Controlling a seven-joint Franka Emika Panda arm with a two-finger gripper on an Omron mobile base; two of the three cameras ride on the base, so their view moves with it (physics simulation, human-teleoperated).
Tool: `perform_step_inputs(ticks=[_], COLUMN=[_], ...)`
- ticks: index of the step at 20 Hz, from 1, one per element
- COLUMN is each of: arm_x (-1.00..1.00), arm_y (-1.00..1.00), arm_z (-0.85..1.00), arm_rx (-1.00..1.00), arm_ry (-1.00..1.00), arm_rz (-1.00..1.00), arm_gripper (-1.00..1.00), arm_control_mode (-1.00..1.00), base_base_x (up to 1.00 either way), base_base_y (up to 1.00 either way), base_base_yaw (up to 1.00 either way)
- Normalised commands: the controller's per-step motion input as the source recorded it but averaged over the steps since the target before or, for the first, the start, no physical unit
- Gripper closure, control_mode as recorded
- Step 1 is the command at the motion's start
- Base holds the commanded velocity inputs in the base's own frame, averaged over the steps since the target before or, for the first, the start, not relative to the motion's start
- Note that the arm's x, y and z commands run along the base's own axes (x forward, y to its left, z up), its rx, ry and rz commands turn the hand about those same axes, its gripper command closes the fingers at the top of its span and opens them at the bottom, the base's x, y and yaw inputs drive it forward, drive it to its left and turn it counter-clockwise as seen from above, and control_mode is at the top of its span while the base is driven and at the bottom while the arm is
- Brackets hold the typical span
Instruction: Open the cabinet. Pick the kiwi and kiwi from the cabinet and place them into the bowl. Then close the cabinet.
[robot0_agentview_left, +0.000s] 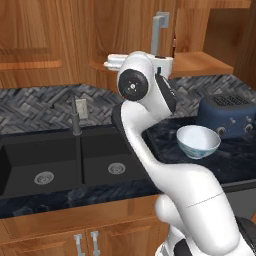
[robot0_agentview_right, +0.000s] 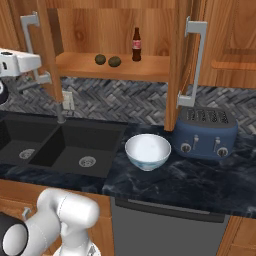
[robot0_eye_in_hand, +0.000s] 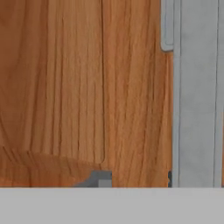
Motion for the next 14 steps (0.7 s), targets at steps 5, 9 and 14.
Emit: perform_step_inputs(ticks=[5, 9, 14], arm_x=[-0.11, -0.01, 0.0], arm_y=[1.0, 1.0, 0.34], arm_z=[0.0, -0.01, -0.03], arm_rx=[0.0, -0.05, -0.05], arm_ry=[0.0, 0.05, 0.04], arm_rz=[-0.09, -0.08, -0.04], arm_gripper=[1.0, 1.0, -1.0], arm_control_mode=[-1.0, -1.0, -1.0], base_base_x=[0.0, 0.0, 0.0], base_base_y=[0.0, 0.0, 0.0], base_base_yaw=[0.0, 0.0, 0.0])
